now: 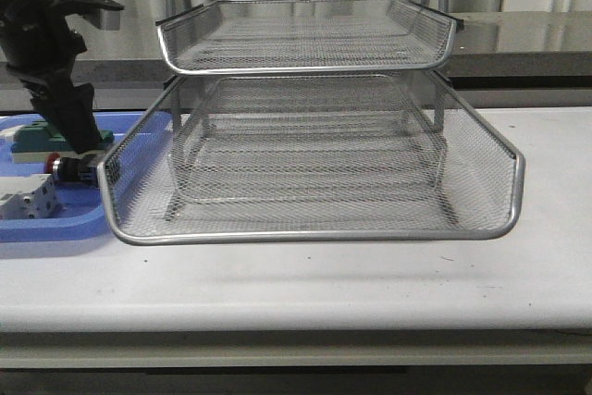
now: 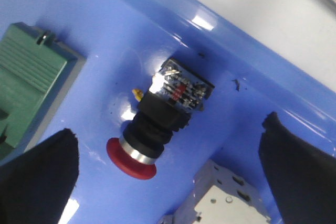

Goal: Place button on rack with both arms
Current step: 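Lower the left gripper over the red button in the blue tray, then close the left gripper on the red button and lift it, then carry the button with the left gripper into the pulled-out tier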

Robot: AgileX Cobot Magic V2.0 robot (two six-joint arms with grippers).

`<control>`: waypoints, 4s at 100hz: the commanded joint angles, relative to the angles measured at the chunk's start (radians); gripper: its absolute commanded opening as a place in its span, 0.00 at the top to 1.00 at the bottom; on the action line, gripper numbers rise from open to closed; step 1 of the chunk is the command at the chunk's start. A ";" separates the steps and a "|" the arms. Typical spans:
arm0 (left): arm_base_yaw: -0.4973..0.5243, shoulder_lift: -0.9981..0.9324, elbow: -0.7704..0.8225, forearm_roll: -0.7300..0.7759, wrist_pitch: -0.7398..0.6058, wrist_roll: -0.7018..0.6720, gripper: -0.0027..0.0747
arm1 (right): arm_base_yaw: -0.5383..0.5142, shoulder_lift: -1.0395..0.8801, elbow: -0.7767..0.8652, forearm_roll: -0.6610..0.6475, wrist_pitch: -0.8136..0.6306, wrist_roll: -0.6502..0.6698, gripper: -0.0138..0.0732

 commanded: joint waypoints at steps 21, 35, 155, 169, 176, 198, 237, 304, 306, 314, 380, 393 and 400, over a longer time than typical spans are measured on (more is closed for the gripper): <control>-0.007 0.007 -0.043 -0.017 -0.047 0.029 0.12 | -0.006 0.003 -0.025 0.000 -0.054 0.000 0.92; -0.007 0.031 -0.045 -0.017 -0.065 0.029 0.12 | -0.006 0.003 -0.025 0.000 -0.053 0.000 0.92; -0.004 0.029 -0.047 -0.031 -0.001 0.020 0.90 | -0.006 0.003 -0.025 0.000 -0.052 0.000 0.92; -0.003 -0.015 -0.080 -0.031 0.074 -0.004 0.90 | -0.006 0.003 -0.025 0.000 -0.052 0.000 0.92; -0.001 -0.039 -0.098 -0.039 0.117 -0.007 0.90 | -0.006 0.003 -0.025 0.000 -0.052 0.000 0.92; -0.001 -0.157 -0.103 -0.048 0.126 -0.074 0.90 | -0.006 0.003 -0.025 0.001 -0.052 0.000 0.92; -0.003 -0.438 0.040 -0.080 0.126 -0.137 0.90 | -0.006 0.003 -0.025 0.001 -0.052 0.000 0.92; -0.425 -0.577 0.260 -0.171 0.097 -0.137 0.90 | -0.006 0.003 -0.025 0.001 -0.052 0.000 0.92; -0.439 -0.569 0.260 -0.171 0.091 -0.137 0.90 | -0.006 0.003 -0.025 0.001 -0.052 0.000 0.92; -0.480 -0.532 0.260 -0.171 0.051 -0.137 0.90 | -0.006 0.003 -0.025 0.001 -0.052 0.000 0.92; -0.563 -0.339 0.256 -0.143 -0.044 -0.137 0.33 | -0.006 0.003 -0.025 0.001 -0.052 0.000 0.92; -0.563 -0.339 0.256 -0.143 -0.046 -0.137 0.23 | -0.006 0.003 -0.025 0.001 -0.052 0.000 0.92; -0.563 -0.339 0.256 -0.143 -0.046 -0.137 0.23 | -0.006 0.003 -0.025 0.001 -0.052 0.000 0.92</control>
